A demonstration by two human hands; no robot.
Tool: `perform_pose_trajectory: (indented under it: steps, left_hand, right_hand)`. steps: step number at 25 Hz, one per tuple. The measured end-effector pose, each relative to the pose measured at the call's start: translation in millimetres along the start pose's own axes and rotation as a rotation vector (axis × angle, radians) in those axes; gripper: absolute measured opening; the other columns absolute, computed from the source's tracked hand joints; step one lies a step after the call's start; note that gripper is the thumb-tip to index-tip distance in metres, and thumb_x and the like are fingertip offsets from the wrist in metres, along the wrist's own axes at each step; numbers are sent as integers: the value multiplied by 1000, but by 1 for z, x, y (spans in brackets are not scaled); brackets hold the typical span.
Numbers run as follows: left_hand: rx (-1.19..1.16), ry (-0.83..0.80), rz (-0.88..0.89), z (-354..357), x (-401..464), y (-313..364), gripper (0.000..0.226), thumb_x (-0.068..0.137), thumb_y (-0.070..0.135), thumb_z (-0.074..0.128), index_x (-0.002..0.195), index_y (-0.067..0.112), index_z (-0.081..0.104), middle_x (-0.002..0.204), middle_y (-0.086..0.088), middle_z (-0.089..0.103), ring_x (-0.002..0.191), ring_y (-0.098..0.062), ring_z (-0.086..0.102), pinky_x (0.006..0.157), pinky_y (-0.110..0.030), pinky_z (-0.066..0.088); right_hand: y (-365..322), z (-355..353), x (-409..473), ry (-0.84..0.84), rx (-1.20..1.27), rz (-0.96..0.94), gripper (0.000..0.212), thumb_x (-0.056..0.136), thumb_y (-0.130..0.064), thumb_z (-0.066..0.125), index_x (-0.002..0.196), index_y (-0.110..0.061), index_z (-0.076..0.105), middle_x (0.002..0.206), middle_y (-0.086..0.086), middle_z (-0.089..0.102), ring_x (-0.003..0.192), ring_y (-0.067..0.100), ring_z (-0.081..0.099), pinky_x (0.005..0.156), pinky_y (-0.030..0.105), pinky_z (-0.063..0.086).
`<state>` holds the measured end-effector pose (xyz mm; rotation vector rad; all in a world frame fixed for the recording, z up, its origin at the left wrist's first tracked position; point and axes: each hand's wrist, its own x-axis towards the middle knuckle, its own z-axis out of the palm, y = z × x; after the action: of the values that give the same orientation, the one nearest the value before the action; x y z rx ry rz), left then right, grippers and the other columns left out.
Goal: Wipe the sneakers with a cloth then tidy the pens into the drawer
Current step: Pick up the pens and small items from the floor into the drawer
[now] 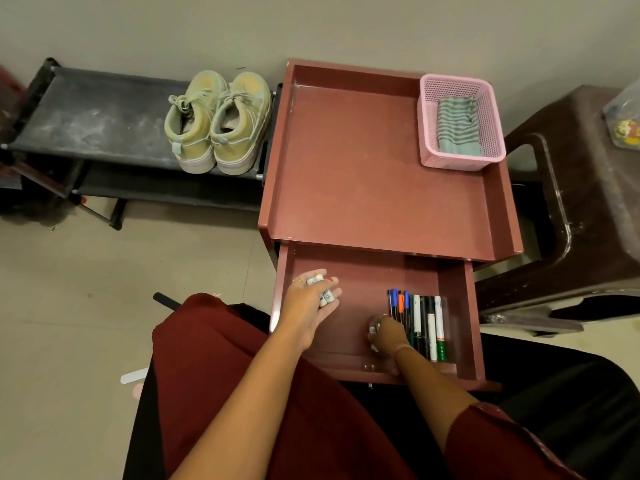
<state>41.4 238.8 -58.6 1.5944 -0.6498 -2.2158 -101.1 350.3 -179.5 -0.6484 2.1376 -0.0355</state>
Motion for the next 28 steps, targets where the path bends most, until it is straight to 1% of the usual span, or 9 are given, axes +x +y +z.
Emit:
perform_pose_trajectory:
  steps: [4, 6, 10, 13, 19, 22, 24, 26, 28]
  left_hand:
    - [-5, -8, 4, 1, 1, 1, 20, 91, 6, 62, 110, 14, 59, 116, -13, 66, 98, -21, 69, 85, -34, 56]
    - [-10, -11, 8, 2, 1, 2, 20, 91, 6, 62, 109, 15, 59, 117, -14, 65, 99, -22, 69, 86, -35, 56]
    - [-10, -12, 13, 5, -1, 1, 22, 92, 5, 61, 113, 13, 58, 117, -14, 66, 99, -22, 69, 86, -34, 56]
    - [-3, -13, 14, 6, -2, 1, 24, 92, 6, 61, 114, 13, 58, 117, -14, 66, 99, -21, 68, 84, -32, 56]
    - [2, -18, 13, 7, -2, 1, 22, 92, 5, 61, 113, 13, 58, 117, -14, 66, 99, -21, 68, 82, -31, 56]
    - [0, -16, 14, 8, -1, 1, 22, 92, 5, 60, 113, 13, 58, 116, -13, 67, 99, -21, 68, 81, -31, 56]
    - [0, -15, 14, 8, -1, 2, 21, 93, 5, 59, 112, 14, 58, 116, -13, 67, 99, -21, 68, 81, -31, 56]
    - [0, -17, 14, 8, -1, 2, 21, 93, 4, 59, 112, 13, 58, 117, -13, 66, 99, -21, 68, 82, -32, 56]
    - [0, -21, 14, 8, -1, 3, 22, 93, 4, 59, 113, 13, 58, 118, -14, 66, 99, -21, 68, 84, -33, 55]
  right_hand:
    - [3, 3, 4, 22, -19, 64, 24, 90, -7, 57, 112, 1, 58, 114, 17, 65, 110, 30, 60, 92, 30, 46]
    - [5, 2, 6, 33, -48, 56, 23, 90, -7, 57, 112, 1, 59, 114, 17, 64, 108, 29, 60, 91, 30, 47]
    - [11, 2, 7, 61, -63, 49, 21, 87, -15, 61, 106, -5, 63, 106, 14, 65, 96, 28, 64, 81, 32, 53]
    - [14, -1, 7, 107, -79, 49, 22, 88, -23, 62, 105, -8, 63, 102, 13, 66, 93, 29, 65, 78, 34, 53]
    - [31, -8, 11, 154, -196, 49, 18, 87, -14, 59, 104, -13, 65, 100, 10, 68, 92, 29, 65, 80, 35, 55]
    - [34, -13, 17, 167, -212, 54, 21, 89, -9, 49, 97, -10, 69, 93, 11, 70, 86, 30, 67, 77, 36, 57]
    - [29, -20, 20, 147, -173, -21, 25, 91, -9, 45, 93, -4, 69, 92, 14, 70, 86, 31, 67, 78, 37, 56]
    - [23, -25, 24, 51, -165, -182, 23, 92, -7, 50, 100, -4, 71, 103, 11, 69, 96, 27, 65, 89, 34, 52]
    - [14, -27, 26, -58, -226, -313, 24, 90, -5, 54, 110, -7, 68, 116, 7, 66, 107, 23, 61, 98, 30, 45]
